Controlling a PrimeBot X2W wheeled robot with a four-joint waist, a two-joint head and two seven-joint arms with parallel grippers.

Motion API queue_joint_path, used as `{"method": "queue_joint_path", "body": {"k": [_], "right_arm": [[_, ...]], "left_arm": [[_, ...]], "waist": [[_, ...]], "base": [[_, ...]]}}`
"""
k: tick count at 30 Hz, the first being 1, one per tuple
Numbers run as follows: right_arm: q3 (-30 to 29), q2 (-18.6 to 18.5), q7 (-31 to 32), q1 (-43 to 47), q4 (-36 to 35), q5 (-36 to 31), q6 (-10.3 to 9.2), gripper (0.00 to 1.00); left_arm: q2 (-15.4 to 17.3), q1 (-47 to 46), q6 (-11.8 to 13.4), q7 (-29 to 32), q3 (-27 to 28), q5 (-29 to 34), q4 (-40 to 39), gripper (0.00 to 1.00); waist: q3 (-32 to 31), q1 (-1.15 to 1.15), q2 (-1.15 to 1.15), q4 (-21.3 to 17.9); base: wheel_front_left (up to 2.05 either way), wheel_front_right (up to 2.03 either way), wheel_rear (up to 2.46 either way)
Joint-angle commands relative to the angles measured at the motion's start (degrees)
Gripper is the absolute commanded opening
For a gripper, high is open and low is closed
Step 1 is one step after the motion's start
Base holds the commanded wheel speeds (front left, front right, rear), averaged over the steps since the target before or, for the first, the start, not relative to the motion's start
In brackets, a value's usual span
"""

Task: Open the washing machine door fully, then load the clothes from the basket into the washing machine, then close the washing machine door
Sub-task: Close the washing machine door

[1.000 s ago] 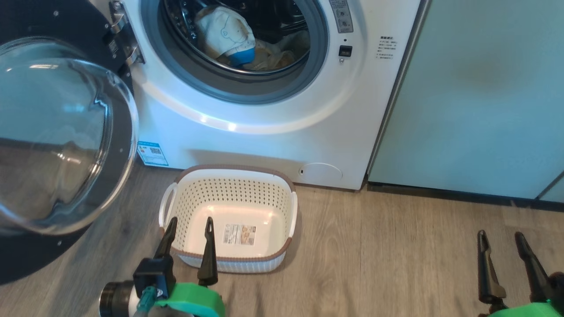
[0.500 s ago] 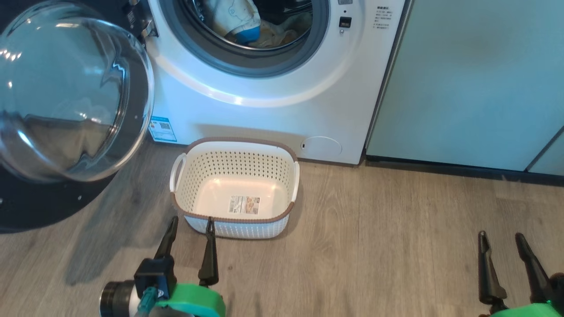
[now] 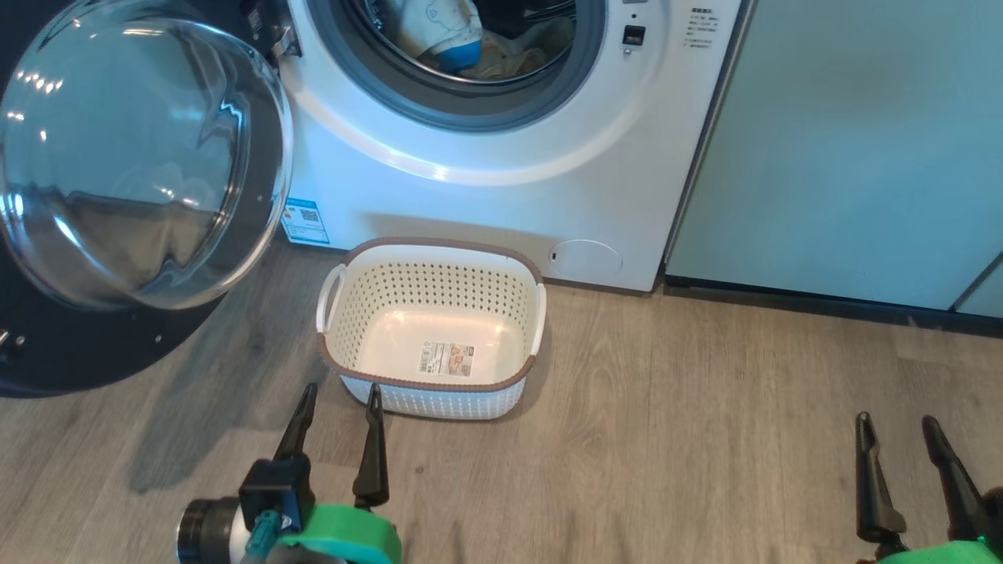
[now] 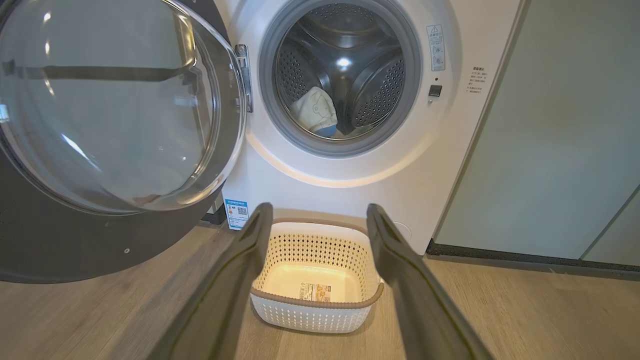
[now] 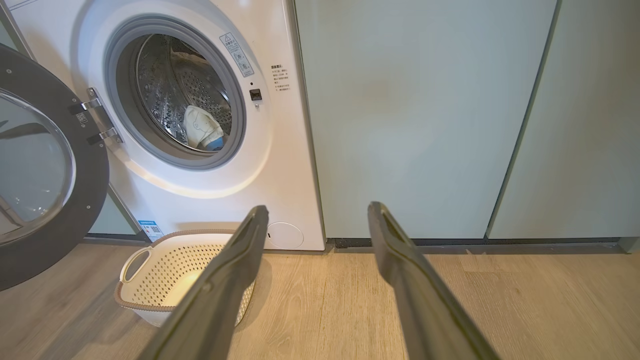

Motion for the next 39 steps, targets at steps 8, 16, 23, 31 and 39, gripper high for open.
{"method": "queue_joint_path", "body": {"k": [8, 16, 23, 31, 39], "right_arm": [[0.5, -0.8, -0.5, -0.7, -1.9, -0.1, 0.25, 1.0], [0.5, -0.8, -0.4, -0.4, -2.1, -0.3, 0.25, 1.0], [1.1, -0.8, -0.5, -0.2, -1.9, 0.2, 0.25, 1.0], [1.5, -0.8, -0.6, -0.4, -1.8, 0.2, 0.25, 1.0], [2.0, -0.8, -0.3, -0.9, -1.9, -0.1, 0.25, 1.0]], "left_arm": [[0.1, -2.0, 2.0, -0.4, 2.4, 0.6, -2.2, 1.0], [0.0, -2.4, 1.6, -0.4, 2.0, 0.7, -2.2, 1.0], [0.1, -2.2, 1.6, -0.4, 1.6, 0.7, -2.5, 1.0], [0.1, -2.0, 1.9, -0.4, 1.8, 0.5, -2.9, 1.0], [0.1, -1.9, 2.3, -0.4, 2.2, 0.5, -3.5, 1.0]], "waist": [[0.0, 0.0, 0.0, 2.5], [-0.7, 0.0, 0.0, 8.7], [-1.4, 0.0, 0.0, 13.6], [-1.3, 0.0, 0.0, 16.4], [-0.9, 0.0, 0.0, 17.3]], "base": [[0.0, 0.0, 0.0], [0.0, 0.0, 0.0], [0.0, 0.0, 0.0], [0.0, 0.0, 0.0], [0.0, 0.0, 0.0]]}}
